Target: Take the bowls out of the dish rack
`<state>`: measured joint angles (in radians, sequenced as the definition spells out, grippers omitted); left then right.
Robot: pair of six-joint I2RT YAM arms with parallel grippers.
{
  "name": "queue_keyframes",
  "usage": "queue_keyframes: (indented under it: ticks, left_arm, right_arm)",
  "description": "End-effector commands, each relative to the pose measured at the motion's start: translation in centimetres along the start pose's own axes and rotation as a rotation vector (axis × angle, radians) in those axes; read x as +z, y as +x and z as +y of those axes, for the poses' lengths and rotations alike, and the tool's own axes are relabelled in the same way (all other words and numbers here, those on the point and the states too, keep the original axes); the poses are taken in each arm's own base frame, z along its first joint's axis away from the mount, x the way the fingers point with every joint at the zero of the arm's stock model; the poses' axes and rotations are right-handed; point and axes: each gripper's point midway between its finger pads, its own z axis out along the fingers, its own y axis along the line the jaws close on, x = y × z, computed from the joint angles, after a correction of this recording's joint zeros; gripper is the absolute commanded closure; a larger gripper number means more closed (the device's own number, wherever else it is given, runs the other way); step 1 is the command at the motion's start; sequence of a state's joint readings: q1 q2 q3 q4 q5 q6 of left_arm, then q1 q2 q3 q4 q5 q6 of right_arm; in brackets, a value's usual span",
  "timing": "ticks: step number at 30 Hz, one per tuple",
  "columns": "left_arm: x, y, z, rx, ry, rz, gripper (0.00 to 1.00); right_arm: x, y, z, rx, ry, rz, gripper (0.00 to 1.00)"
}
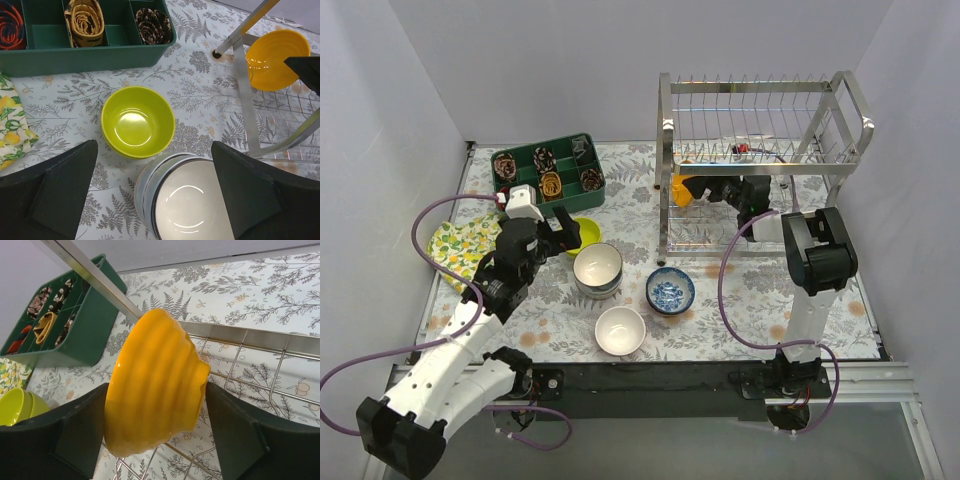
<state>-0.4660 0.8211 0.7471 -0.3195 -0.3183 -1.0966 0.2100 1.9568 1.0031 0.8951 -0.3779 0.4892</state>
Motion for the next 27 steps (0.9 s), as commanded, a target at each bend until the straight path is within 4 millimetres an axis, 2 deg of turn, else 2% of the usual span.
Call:
queue_keyframes:
  ticks: [1, 3, 4, 7, 9, 11, 12, 13, 15, 16, 19, 24, 25, 27]
  left_arm:
    - [0.1, -0.4, -0.4, -0.039, 0.057, 0.002, 0.02]
    - [0.2, -0.4, -0.3, -0.047, 0.066, 0.006, 0.02]
    - [0.3, -0.6, -0.1, -0.056, 0.063, 0.001, 0.02]
    - [0.5, -0.6, 0.0, -0.066, 0.073, 0.007, 0.02]
    - [0.5, -0.6, 0.0, -0.067, 0.080, 0.009, 0.02]
    - [0.6, -0.5, 0.1, -0.068, 0.079, 0.016, 0.02]
    - [0.6, -0.5, 0.2, -0.071, 0.077, 0.013, 0.02]
    - [0.6, -0.5, 0.2, -0.070, 0.077, 0.015, 0.02]
    - [0.6, -0.5, 0.3, -0.072, 0.075, 0.013, 0.02]
    - [0.6, -0.5, 0.3, -0.072, 0.075, 0.013, 0.02]
    - [0.6, -0.7, 0.4, -0.072, 0.074, 0.009, 0.02]
    - [0.6, -0.6, 0.3, -0.072, 0.084, 0.014, 0.02]
    - [0.6, -0.5, 0.1, -0.070, 0.093, 0.016, 0.02]
    - [0.5, -0.6, -0.1, -0.070, 0.104, 0.014, 0.02]
  right_arm:
    - [0.9, -1.6, 1.8, -0.012, -0.084, -0.038, 0.23]
    - [0.9, -1.6, 2.3, -0.016, -0.105, -0.034, 0.32]
    - [0.8, -1.8, 2.6, -0.023, -0.111, -0.035, 0.41]
    - [0.4, -2.1, 3.5, -0.060, -0.117, -0.045, 0.57]
    - [0.1, -1.9, 3.6, -0.084, -0.088, -0.055, 0.60]
    - [-0.4, -3.0, 3.8, -0.137, -0.057, -0.091, 0.62]
    - [-0.7, -2.9, 3.3, -0.143, -0.006, -0.106, 0.66]
    - [-1.1, -3.8, 3.7, -0.160, 0.009, -0.133, 0.69]
    - [-1.9, -3.9, 2.9, -0.186, 0.075, -0.159, 0.69]
    - [-2.4, -4.9, 3.3, -0.199, 0.083, -0.193, 0.69]
    - [-3.8, -6.0, 3.0, -0.214, 0.137, -0.243, 0.69]
    - [-5.0, -6.5, 3.7, -0.211, 0.136, -0.262, 0.69]
    - [-5.4, -6.0, 3.5, -0.200, 0.144, -0.252, 0.69]
    - [-6.0, -6.2, 4.0, -0.176, 0.138, -0.262, 0.69]
